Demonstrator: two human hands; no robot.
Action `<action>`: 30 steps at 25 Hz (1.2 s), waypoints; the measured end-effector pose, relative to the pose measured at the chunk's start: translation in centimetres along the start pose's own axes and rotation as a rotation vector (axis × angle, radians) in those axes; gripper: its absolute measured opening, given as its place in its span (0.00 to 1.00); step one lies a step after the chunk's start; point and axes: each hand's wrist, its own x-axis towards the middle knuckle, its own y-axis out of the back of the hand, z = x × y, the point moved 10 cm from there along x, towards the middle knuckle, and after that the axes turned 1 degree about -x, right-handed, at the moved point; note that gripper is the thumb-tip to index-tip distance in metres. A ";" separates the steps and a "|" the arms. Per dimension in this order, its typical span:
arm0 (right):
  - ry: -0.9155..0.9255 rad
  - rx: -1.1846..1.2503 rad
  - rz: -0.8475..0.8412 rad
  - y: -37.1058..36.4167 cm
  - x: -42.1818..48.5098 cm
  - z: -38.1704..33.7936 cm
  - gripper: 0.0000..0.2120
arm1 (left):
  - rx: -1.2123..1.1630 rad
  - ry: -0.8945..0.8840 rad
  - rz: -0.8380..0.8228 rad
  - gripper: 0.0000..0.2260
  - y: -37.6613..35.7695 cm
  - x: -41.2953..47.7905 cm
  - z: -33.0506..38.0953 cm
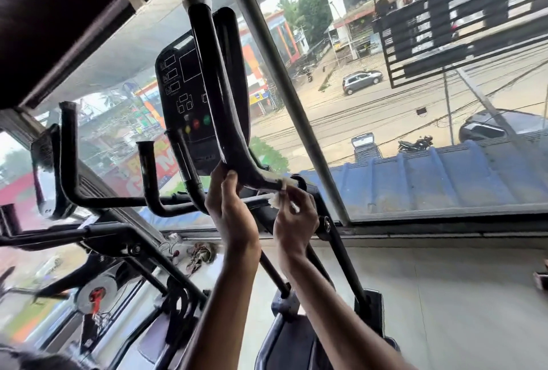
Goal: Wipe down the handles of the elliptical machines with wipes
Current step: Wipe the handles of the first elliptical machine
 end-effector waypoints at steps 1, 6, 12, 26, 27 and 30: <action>-0.050 -0.022 -0.002 0.1 0.7 1.1 0.04 | 0.008 0.001 0.009 0.12 0.0 -0.2 0.0; -0.122 -0.170 -0.034 0.5 3.0 3.3 0.04 | 0.047 -0.016 0.024 0.13 0.0 -0.6 0.1; -0.128 -0.403 -0.145 0.1 5.2 5.3 0.04 | 0.036 -0.022 0.089 0.13 0.4 -0.9 -0.3; 0.093 -0.608 -0.433 -2.0 11.0 4.7 0.11 | 0.196 -0.058 0.313 0.08 0.0 -2.5 -0.8; 0.114 -0.577 -0.464 -2.2 10.8 4.1 0.11 | 0.198 -0.060 0.341 0.08 0.1 -2.7 -0.7; 0.221 -0.503 -0.563 -2.7 10.4 2.4 0.09 | 0.221 -0.070 0.434 0.10 0.0 -3.3 -0.3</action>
